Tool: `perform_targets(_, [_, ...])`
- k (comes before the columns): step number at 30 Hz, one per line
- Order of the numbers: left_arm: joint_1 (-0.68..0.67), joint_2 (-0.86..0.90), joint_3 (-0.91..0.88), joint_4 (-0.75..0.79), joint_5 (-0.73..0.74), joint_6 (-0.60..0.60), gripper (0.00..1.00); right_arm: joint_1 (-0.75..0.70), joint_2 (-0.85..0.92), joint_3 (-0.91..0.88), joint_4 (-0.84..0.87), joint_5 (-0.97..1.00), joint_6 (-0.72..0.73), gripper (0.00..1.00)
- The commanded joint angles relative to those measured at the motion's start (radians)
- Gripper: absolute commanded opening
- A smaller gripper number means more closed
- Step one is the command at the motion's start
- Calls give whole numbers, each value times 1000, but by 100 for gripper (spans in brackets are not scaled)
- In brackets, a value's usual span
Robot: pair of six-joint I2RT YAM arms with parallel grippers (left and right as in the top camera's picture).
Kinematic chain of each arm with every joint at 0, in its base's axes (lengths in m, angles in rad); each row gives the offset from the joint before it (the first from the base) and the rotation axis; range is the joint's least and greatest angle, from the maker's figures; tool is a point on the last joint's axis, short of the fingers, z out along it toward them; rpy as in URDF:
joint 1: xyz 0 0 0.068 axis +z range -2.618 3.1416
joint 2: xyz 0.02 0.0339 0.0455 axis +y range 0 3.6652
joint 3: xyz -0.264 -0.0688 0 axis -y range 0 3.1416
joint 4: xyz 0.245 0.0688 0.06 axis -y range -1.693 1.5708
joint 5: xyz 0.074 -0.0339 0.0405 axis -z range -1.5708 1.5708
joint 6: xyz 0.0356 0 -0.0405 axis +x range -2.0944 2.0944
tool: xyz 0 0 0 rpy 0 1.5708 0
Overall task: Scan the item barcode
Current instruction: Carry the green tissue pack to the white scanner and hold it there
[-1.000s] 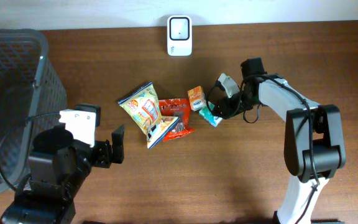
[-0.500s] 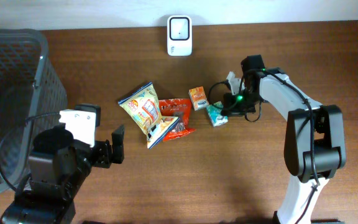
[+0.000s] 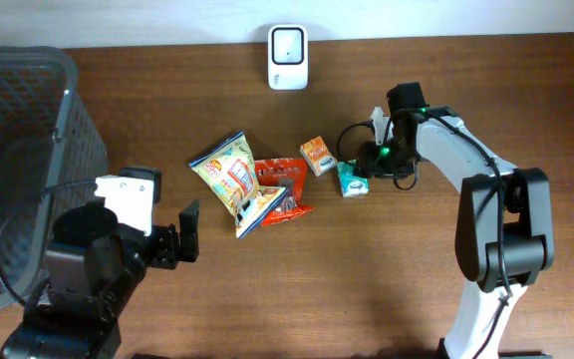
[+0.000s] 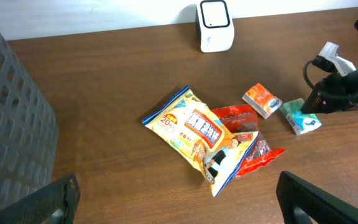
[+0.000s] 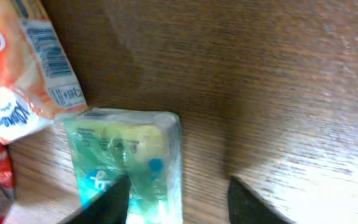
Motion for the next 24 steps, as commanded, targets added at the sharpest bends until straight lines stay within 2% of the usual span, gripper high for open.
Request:
perform_targets(1, [6,0,-4,2,11,19,99,-1,59,7,-2,-23,-12,36])
perform_targets(3, [6,0,-4,2,11,19,99,-1,80,2,-5,-71,-11,21])
perform_targets(4, [6,0,-4,2,11,19,99,-1,86,2,-7,-87,-11,4])
perform_targets(10, [6,0,-4,2,11,19,99,-3,48,93,-47,-78,-8,4])
perform_targets(17, [6,0,-4,2,11,19,99,35,26,397,-121,195,-8,4])
perform_targets(24, [6,0,-4,2,11,19,99,126,47,437,269,310,-22,4])
